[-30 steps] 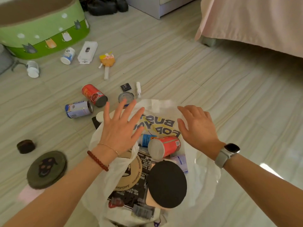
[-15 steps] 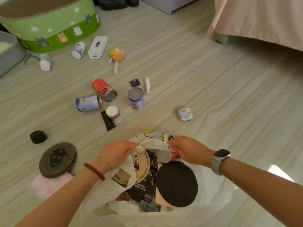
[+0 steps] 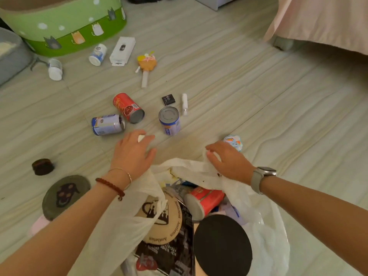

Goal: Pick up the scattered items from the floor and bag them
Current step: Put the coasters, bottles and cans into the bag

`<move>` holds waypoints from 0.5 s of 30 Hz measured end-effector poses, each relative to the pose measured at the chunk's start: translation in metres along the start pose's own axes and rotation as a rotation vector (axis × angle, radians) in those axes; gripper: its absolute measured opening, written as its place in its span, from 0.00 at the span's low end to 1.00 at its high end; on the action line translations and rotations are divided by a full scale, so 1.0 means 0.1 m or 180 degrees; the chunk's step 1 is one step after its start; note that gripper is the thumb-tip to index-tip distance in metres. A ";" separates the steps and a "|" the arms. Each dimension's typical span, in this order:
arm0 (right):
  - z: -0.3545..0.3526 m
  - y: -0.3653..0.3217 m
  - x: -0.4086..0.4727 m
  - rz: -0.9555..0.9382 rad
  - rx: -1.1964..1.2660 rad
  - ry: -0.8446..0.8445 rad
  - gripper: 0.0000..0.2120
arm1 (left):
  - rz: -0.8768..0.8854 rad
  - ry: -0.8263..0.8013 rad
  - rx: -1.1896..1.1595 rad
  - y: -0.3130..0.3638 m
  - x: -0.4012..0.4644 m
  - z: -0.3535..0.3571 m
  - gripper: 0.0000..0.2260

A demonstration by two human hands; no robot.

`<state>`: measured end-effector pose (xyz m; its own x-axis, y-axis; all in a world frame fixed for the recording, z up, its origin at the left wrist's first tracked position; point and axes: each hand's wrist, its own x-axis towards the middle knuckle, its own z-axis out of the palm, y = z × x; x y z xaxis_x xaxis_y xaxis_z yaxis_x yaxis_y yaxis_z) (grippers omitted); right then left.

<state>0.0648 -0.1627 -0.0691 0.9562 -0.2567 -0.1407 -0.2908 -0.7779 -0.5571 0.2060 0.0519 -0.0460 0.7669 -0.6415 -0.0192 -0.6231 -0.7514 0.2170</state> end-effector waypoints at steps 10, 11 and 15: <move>0.16 0.68 0.49 0.1139 -0.0954 -0.0863 0.26 | -0.1282 -0.0708 -0.0500 -0.30 0.56 0.43 0.28; 0.18 0.70 0.46 0.1093 -0.0995 -0.0797 0.23 | -0.1265 -0.0585 -0.0704 -0.31 0.56 0.44 0.25; 0.21 0.76 0.42 0.1155 -0.0766 -0.0506 0.16 | -0.1271 -0.0021 -0.1255 -0.28 0.53 0.34 0.24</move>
<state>0.0834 -0.2204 -0.1350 0.7789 -0.4605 -0.4256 -0.5893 -0.7698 -0.2454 0.2585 0.0334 -0.0862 0.9298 -0.3207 -0.1805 -0.1788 -0.8223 0.5402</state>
